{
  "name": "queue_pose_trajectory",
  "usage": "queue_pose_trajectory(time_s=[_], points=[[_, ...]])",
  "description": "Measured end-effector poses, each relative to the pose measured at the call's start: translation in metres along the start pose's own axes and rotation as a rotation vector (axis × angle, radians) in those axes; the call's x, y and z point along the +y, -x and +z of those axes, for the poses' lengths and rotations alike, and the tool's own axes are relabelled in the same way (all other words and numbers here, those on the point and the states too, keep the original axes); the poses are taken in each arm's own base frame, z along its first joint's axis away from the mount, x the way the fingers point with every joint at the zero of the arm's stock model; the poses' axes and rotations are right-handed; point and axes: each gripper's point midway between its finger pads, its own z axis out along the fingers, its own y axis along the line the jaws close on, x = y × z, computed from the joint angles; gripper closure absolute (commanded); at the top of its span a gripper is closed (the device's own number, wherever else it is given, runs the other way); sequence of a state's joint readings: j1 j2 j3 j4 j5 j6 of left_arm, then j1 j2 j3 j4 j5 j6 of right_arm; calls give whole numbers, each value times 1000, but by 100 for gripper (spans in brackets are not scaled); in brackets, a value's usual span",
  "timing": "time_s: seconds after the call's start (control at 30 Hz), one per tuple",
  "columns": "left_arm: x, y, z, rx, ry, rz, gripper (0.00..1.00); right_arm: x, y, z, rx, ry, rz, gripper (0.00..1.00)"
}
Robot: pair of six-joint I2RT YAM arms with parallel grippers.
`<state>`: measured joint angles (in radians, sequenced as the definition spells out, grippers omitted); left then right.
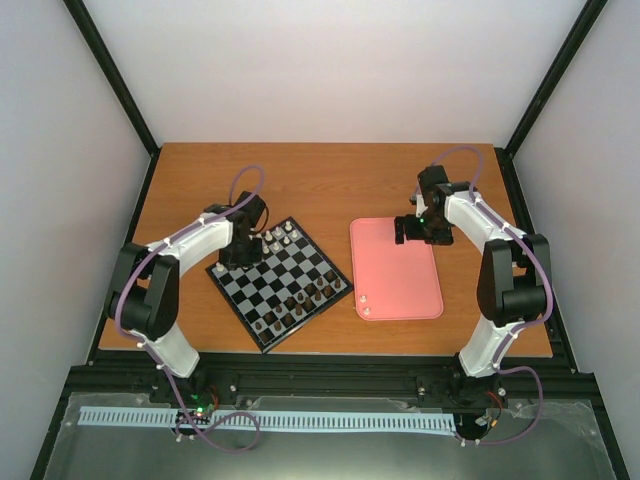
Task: Set up the chess pieces on the board
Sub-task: Place the chess piece on the chessboard.
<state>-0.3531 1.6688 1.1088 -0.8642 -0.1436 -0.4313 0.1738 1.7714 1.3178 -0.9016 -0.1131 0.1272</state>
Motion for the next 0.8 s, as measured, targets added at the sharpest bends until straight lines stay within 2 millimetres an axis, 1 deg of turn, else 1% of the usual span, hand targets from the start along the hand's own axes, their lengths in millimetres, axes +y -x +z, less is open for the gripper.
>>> queue_pose_trajectory(time_s=[0.23, 0.5, 0.73, 0.8], points=[[-1, 3, 5, 6, 7, 8, 99, 0, 0, 0, 0, 0, 0, 0], [-1, 3, 8, 8, 12, 11, 95, 0, 0, 0, 1, -1, -4, 0], [-2, 6, 9, -1, 11, 13, 84, 0, 0, 0, 1, 0, -8, 0], [-2, 6, 9, 0, 11, 16, 82, 0, 0, 0, 1, -1, -8, 0]])
